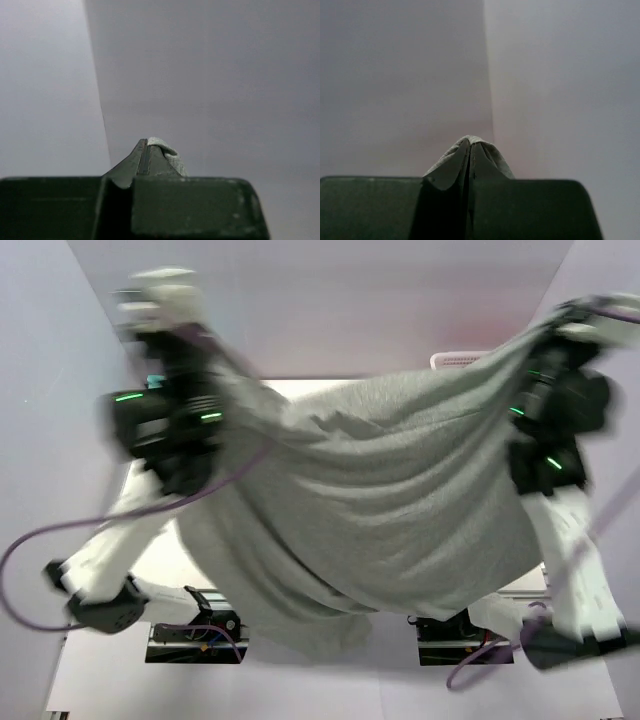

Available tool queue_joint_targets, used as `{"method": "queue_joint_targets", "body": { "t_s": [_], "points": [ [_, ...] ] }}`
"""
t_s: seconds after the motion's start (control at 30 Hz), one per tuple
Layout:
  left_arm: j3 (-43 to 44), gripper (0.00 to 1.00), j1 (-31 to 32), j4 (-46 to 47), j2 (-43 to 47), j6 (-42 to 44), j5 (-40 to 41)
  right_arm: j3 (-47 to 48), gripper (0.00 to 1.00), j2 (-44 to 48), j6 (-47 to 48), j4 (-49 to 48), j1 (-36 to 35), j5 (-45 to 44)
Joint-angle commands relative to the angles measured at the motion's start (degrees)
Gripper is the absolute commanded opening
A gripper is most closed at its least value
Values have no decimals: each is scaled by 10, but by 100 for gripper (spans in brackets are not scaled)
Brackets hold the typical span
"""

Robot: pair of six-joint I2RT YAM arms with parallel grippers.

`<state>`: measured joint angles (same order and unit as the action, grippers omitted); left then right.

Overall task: Fold and stack the t-shirts
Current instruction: Flatten out the tshirt

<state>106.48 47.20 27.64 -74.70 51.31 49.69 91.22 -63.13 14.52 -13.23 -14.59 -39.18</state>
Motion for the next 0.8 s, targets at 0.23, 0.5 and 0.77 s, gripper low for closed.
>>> {"method": "queue_joint_targets", "body": {
  "t_s": [0.23, 0.5, 0.77],
  "points": [
    [-205, 0, -168, 75, -121, -110, 79, -192, 0, -131, -180, -7, 9, 48],
    [-95, 0, -322, -206, -360, -463, 12, -50, 0, -404, -202, 89, 33, 22],
    [36, 0, -395, -290, -495, -536, -88, 54, 0, -519, -223, 125, 64, 58]
  ]
}}
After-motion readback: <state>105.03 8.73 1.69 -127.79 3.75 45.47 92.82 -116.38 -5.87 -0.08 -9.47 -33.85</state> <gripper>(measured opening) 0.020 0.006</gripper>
